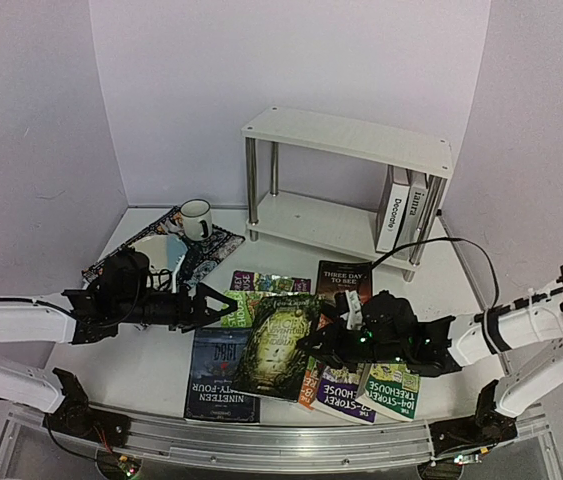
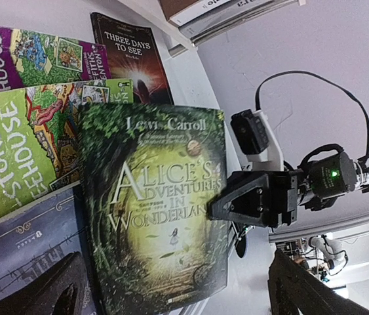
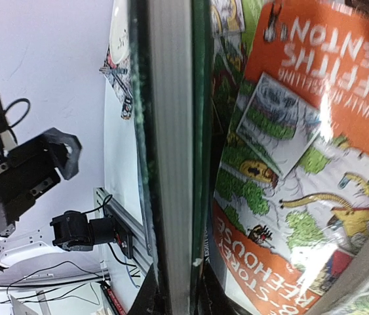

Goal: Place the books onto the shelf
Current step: Pick up the book from the book pile, then pass from the right arm to the left

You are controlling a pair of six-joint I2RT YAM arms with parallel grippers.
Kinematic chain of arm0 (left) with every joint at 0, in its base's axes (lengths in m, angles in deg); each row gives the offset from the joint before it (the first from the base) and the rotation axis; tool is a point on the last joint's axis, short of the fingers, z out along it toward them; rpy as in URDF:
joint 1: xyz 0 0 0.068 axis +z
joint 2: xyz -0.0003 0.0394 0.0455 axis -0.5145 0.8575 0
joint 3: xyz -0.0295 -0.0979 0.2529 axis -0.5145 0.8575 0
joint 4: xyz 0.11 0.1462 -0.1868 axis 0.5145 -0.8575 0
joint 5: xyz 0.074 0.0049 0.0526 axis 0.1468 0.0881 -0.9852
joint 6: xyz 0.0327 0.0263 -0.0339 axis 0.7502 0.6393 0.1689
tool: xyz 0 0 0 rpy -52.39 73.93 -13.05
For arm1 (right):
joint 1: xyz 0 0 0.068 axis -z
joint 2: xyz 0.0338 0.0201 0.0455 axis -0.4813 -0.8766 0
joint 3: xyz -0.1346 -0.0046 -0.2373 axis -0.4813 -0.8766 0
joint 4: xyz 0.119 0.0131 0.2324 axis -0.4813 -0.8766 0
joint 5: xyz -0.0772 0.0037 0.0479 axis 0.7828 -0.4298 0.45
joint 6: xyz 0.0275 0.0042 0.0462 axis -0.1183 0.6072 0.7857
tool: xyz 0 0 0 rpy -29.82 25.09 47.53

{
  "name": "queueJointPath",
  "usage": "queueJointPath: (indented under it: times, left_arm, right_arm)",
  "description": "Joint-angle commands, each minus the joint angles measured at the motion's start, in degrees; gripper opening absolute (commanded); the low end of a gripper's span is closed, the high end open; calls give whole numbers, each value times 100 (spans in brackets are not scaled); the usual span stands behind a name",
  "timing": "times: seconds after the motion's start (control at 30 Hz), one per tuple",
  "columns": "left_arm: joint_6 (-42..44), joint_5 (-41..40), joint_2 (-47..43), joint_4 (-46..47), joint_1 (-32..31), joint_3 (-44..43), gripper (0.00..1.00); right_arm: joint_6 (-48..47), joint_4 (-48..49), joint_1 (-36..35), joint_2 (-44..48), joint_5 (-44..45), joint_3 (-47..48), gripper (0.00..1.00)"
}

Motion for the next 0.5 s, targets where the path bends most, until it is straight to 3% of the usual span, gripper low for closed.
queueJointPath:
  times: [0.0,0.23,0.47]
  left_arm:
    - [-161,363,145,332,100,40,98]
    - [-406,971,432,1210,231,86,98]
    - [-496,1491,885,1875,231,-73,99]
  right_arm:
    - [-665,0,140,666,-36,193,0]
    - [-1566,-1262,151,1549,45,617,0]
    - [-2046,-1575,150,1891,-215,935,0]
